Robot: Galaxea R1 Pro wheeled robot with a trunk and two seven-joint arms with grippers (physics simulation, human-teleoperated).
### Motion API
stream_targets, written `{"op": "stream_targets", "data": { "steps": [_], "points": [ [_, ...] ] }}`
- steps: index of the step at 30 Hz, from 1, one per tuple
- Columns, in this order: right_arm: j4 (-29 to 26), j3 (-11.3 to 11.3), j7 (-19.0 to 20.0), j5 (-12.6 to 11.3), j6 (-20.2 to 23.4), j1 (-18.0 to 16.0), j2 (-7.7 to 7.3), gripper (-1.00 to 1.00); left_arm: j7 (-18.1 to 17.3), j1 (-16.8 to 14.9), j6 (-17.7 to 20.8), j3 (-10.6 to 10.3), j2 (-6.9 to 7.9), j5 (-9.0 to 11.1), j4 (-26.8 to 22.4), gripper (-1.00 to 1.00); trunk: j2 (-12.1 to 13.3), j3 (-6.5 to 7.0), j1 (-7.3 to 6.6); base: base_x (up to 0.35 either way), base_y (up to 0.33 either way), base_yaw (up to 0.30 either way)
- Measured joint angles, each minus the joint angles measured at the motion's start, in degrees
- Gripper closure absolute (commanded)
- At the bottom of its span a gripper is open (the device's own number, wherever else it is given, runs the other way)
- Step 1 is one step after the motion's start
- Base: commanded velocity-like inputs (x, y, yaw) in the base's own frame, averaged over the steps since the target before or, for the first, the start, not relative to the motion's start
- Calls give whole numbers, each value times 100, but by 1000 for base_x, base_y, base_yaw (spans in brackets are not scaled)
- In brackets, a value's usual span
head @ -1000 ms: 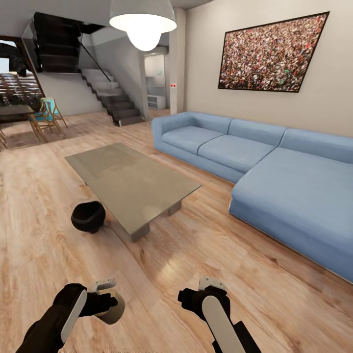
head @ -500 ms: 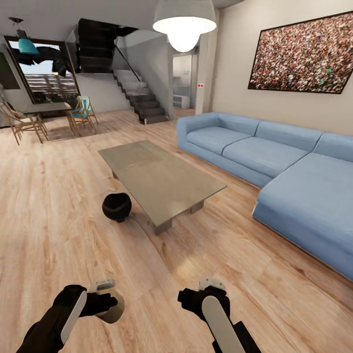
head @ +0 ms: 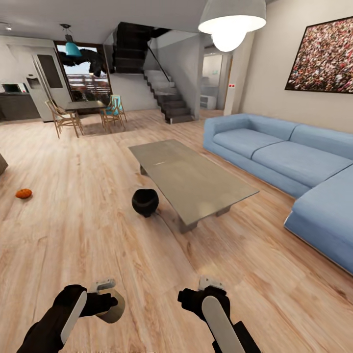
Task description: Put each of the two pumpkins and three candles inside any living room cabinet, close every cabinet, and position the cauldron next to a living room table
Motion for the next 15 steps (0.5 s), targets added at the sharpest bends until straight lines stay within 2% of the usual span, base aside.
{"op": "stream_targets", "data": {
  "steps": [4,15],
  "points": [
    [0,0,0,4,0,0,0,-100,-6,0,1,4,1,-1,1,100,0,0,0,0,110,291],
    [0,11,0,8,0,0,0,-100,-9,0,2,6,1,17,0,100,0,0,0,0,8,291]
  ]
}}
